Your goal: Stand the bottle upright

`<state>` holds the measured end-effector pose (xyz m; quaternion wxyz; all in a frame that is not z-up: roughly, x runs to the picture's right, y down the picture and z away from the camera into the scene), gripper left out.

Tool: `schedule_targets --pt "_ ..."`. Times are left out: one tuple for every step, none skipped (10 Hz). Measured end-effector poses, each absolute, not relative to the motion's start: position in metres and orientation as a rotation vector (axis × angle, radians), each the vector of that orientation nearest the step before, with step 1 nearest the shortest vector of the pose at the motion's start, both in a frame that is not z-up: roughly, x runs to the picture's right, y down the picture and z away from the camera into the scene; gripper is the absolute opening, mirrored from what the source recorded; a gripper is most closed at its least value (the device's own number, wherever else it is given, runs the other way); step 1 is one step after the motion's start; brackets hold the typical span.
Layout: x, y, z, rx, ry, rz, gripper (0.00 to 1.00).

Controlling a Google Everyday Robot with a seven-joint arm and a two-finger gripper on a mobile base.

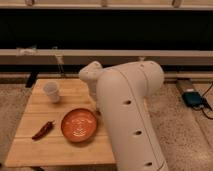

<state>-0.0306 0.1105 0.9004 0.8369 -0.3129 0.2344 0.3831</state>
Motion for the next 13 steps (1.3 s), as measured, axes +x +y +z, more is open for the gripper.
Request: schedule_targets --pt "-0.035 0.122 0.889 -0.653 0.488 0.802 0.26" --pt "-0.039 0.127 0.884 -0.644 0.478 0.801 0.35" --pt "-0.041 0.13 0.881 -0.641 0.472 0.809 0.43" --pt "-0.04 0.129 0.879 -0.633 0.468 0.821 0.55" --pt "-0.039 0.127 0.88 -0.625 0.465 0.829 0.64" --pt "-0.039 0.123 0.883 -0.616 0.462 0.836 0.71" --pt "-0.038 0.118 0.886 -0.605 0.461 0.844 0.74" --pt "-0.038 0.113 0.89 -0.597 0.46 0.849 0.74" --pt "-0.039 0.11 0.893 -0.591 0.462 0.847 0.74" --pt "-0.04 0.108 0.896 -0.588 0.464 0.841 0.74" --pt "-0.043 0.106 0.898 -0.588 0.466 0.833 0.74" --pt "-0.043 0.104 0.9 -0.589 0.471 0.826 0.74" --pt "-0.043 0.103 0.902 -0.593 0.475 0.821 0.74"
